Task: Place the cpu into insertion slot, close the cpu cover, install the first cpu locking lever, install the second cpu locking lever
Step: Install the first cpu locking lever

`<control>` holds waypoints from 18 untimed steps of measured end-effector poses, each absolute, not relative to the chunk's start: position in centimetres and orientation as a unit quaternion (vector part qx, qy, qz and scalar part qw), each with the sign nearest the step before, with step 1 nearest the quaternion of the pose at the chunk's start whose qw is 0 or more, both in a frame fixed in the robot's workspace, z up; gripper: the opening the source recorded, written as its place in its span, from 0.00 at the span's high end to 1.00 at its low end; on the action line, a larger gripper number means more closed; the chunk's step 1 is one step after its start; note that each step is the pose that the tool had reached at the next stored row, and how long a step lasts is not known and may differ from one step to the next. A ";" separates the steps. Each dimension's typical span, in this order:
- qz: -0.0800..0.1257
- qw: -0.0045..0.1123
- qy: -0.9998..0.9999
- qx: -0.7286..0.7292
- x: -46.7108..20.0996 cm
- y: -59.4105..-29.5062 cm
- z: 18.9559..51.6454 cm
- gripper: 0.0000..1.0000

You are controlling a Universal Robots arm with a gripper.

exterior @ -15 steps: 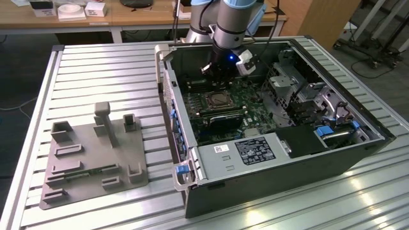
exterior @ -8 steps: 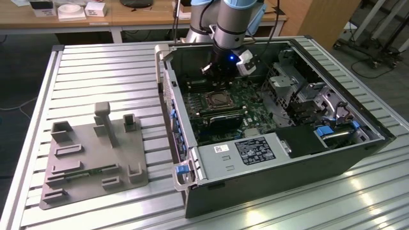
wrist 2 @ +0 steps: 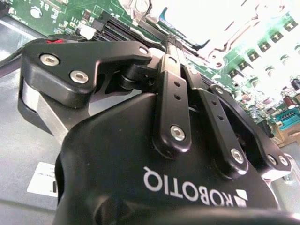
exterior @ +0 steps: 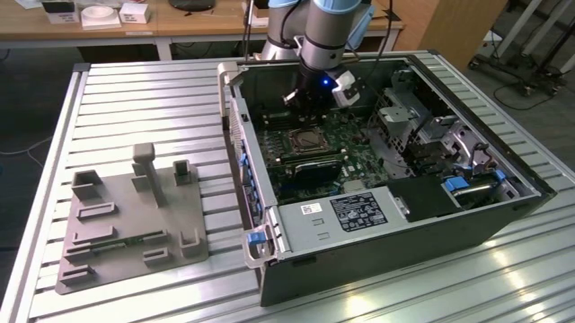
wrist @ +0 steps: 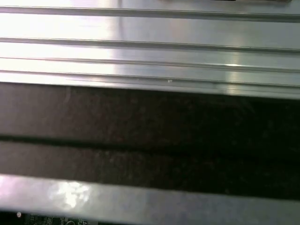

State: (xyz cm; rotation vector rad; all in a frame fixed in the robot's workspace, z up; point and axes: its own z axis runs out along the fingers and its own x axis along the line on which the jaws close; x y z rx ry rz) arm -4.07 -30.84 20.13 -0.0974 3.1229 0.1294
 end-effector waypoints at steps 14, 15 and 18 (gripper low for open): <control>0.032 0.007 0.999 -0.031 -4.0 -30.8 20.0 0.89; 0.032 0.007 0.999 -0.031 -4.0 -30.8 20.0 0.89; 0.031 0.007 0.999 -0.031 -4.0 -30.7 20.0 0.89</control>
